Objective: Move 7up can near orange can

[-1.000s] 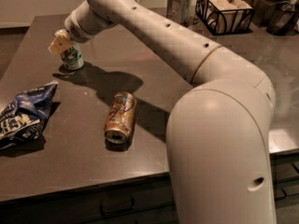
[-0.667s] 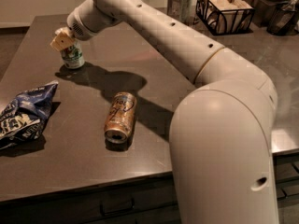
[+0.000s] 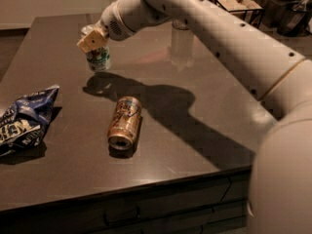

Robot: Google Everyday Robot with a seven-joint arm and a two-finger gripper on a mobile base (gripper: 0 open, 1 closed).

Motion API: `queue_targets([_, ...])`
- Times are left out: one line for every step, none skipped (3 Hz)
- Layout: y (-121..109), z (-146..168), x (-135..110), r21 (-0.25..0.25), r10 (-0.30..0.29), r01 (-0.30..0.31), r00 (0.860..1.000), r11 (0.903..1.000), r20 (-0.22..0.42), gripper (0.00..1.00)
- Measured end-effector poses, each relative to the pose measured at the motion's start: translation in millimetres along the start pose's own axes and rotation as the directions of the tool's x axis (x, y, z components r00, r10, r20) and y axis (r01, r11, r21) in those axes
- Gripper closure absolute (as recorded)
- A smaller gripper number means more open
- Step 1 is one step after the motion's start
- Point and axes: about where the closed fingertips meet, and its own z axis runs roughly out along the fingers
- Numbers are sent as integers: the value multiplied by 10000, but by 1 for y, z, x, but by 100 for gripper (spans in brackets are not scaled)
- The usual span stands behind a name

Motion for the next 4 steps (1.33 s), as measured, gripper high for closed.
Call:
queue_targets([10,-37,19,-147,-3,3,10000,9999,-5,100])
queue_targets([22,-65,35,-351,31,-30,10000,9994,24,100])
queue_targets([34,-82,51,-608,144,-141,9999,9981,39,100])
queue_targets([43,-93,66,-801,199,-200,9998,9966,-18,100])
